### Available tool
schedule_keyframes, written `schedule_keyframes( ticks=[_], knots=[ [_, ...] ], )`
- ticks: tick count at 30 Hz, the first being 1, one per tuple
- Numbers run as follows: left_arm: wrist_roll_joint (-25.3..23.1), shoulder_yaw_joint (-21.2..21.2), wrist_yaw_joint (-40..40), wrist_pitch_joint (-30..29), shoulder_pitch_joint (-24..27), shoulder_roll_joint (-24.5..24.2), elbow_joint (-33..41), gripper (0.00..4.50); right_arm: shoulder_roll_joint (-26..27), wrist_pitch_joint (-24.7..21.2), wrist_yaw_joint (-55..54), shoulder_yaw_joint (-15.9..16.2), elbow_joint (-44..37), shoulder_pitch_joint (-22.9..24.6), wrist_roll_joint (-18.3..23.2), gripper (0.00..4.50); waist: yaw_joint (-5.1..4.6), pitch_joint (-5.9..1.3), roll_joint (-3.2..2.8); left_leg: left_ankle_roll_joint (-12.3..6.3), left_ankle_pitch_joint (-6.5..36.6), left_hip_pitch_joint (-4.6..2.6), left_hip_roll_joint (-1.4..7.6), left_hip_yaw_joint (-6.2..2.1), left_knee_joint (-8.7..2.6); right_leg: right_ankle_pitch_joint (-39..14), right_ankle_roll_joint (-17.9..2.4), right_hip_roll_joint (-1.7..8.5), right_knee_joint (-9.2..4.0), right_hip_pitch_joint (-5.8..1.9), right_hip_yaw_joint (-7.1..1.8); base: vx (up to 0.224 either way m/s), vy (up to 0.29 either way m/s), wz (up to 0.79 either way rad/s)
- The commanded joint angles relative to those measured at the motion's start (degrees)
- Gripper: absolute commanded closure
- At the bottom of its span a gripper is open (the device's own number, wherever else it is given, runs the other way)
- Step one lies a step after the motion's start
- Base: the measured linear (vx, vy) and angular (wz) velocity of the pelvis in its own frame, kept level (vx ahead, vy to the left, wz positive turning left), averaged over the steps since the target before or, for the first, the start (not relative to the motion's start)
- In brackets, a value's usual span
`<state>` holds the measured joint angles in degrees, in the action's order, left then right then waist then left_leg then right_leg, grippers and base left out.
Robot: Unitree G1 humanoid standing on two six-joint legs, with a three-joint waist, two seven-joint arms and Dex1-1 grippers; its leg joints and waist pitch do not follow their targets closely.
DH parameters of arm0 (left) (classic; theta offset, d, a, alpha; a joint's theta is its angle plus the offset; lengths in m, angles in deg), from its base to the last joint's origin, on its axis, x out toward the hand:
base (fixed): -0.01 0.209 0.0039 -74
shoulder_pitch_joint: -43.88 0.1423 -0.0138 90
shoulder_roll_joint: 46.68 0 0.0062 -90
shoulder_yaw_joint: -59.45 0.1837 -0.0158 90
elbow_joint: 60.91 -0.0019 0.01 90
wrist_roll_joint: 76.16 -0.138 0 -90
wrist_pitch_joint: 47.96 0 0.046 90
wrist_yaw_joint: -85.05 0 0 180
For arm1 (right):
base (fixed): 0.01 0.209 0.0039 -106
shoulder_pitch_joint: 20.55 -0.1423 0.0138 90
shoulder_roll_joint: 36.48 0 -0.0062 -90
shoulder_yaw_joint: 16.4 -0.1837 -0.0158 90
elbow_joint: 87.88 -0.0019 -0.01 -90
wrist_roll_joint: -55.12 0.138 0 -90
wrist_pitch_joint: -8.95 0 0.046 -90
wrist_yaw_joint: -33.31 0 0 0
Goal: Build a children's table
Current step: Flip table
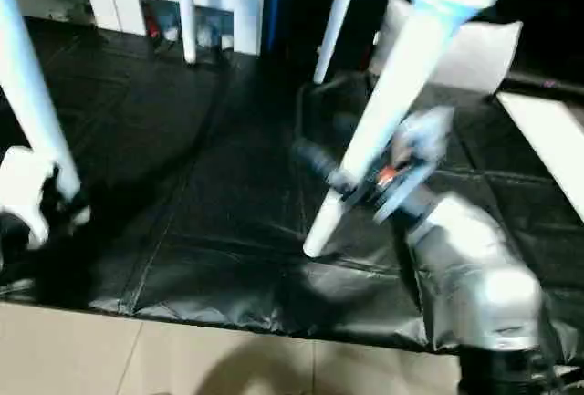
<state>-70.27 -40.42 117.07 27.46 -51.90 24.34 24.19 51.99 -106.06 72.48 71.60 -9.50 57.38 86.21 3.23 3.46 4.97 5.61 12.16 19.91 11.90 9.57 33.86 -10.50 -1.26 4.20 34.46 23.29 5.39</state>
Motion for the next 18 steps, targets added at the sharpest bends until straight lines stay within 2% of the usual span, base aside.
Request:
schedule_keyframes(
  ticks=[1, 2, 4, 8, 9, 10, 11, 13, 14, 15, 16, 18],
  knots=[
    [-0.6, 0.5, 0.3, 0.0, 1.3, -0.1, -0.2, 2.1, -0.4, 1.4, -0.7, 0.2, 1.2, 1.1, -2.1, 0.0, -0.3, -2.44, -1.74, 0.15, 12.4, -0.34, 1.73, -0.3, -4.88, -15.6, -6.9, 3.51, -4.26, -2.46, -3.58, 0.0, 0.0, 0.0],
    [0.2, -0.2, 0.3, 1.1, 2.1, 0.6, -1.3, 2.05, -0.1, 2.7, -1.3, 0.2, 2.1, 2.4, -3.3, 0.0, -0.27, -2.34, -1.51, 0.01, 12.5, -0.28, 1.72, -0.26, -4.91, -16.1, -6.7, 3.53, -4.33, -2.41, -3.62, 0.0, 0.0, 0.0],
    [0.8, -0.9, 0.3, 2.6, 2.6, 1.1, -2.3, 1.84, 0.3, 4.0, -1.8, 0.2, 2.5, 3.9, -4.3, 0.0, -0.32, -2.37, -1.56, -0.06, 12.8, -0.25, 1.66, -0.28, -4.93, -16.9, -6.3, 3.54, -4.49, -2.43, -3.63, 0.0, 0.0, 0.0],
    [2.6, -2.7, 1.5, 7.0, 3.5, 1.8, -4.9, 1.51, 0.8, 6.4, -2.6, -0.9, 1.4, 7.6, -4.8, 0.0, -0.32, -2.46, -1.42, -0.77, 11.8, -0.11, 1.67, -0.31, -4.9, -14.6, -6.6, 3.54, -4.38, -2.56, -3.64, 0.0, 0.0, 0.0],
    [3.1, -3.0, 1.9, 7.7, 3.8, 1.9, -5.0, 1.39, 0.9, 7.1, -2.6, -1.1, 1.2, 8.4, -4.9, 0.0, -0.26, -2.46, -1.47, -0.82, 11.8, -0.14, 1.74, -0.29, -4.91, -14.4, -6.6, 3.6, -4.33, -2.54, -3.67, 0.0, 0.0, 0.0],
    [3.5, -3.5, 1.8, 8.2, 4.1, 2.1, -5.0, 1.3, 1.0, 7.6, -2.7, -1.2, 0.9, 9.1, -4.9, 0.0, -0.27, -2.47, -1.82, -0.87, 11.9, -0.12, 1.73, -0.32, -4.93, -14.0, -6.8, 3.6, -4.23, -2.6, -3.69, 0.0, 0.0, 0.0],
    [3.9, -4.0, 2.1, 8.7, 4.9, 2.1, -4.7, 1.24, 1.0, 7.8, -2.8, -1.6, 0.2, 9.9, -4.6, 0.0, -0.35, -2.47, -1.67, -0.93, 11.9, -0.12, 1.74, -0.28, -4.93, -13.9, -6.9, 3.56, -4.34, -2.56, -3.66, 0.0, 0.0, 0.0],
    [6.6, -6.7, 3.0, 9.7, 8.0, 3.1, -2.3, 0.96, 1.1, 8.2, -2.4, -3.0, -2.6, 13.5, -3.3, 0.0, -0.51, -2.35, -1.82, -1.09, 12.9, 0.06, 1.83, -0.32, -5.06, -14.3, -6.9, 3.62, -4.34, -2.71, -3.66, 0.0, 0.0, 0.0],
    [8.1, -8.0, 3.5, 9.9, 9.6, 3.7, -0.9, 0.89, 1.0, 8.2, -2.0, -3.7, -3.9, 15.4, -2.6, 0.0, -0.52, -2.48, -1.79, -1.09, 12.9, 0.01, 2.02, -0.37, -5.03, -13.7, -7.5, 3.78, -4.27, -2.83, -3.73, 0.0, 0.0, 0.0],
    [8.5, -8.3, 3.7, 9.9, 10.6, 3.8, -0.1, 0.84, 0.8, 8.2, -1.8, -4.0, -4.5, 16.3, -2.4, 0.0, -0.6, -2.33, -1.7, -1.37, 13.0, 0.11, 2.0, -0.29, -5.03, -13.6, -7.6, 3.69, -4.43, -2.72, -3.75, 0.0, 0.0, 0.0],
    [11.7, -10.9, 3.5, 9.5, 14.7, 5.7, 4.4, 0.78, -0.2, 7.2, -0.6, -5.9, -8.3, 21.4, -0.2, 0.0, -0.59, -2.23, -1.86, -1.79, 14.3, 0.08, 2.21, -0.28, -5.14, -14.2, -7.8, 3.75, -4.6, -2.78, -3.76, 0.0, 0.0, 0.0],
    [12.8, -11.7, 3.4, 9.6, 15.7, 6.3, 5.4, 0.53, -0.6, 7.0, -0.4, -6.4, -9.2, 22.8, 0.4, 0.0, -0.61, -2.12, -1.99, -1.92, 14.9, 0.16, 2.23, -0.3, -5.23, -15.0, -7.7, 3.73, -4.69, -2.82, -3.73, 0.0, 0.0, 0.0]
  ],
)
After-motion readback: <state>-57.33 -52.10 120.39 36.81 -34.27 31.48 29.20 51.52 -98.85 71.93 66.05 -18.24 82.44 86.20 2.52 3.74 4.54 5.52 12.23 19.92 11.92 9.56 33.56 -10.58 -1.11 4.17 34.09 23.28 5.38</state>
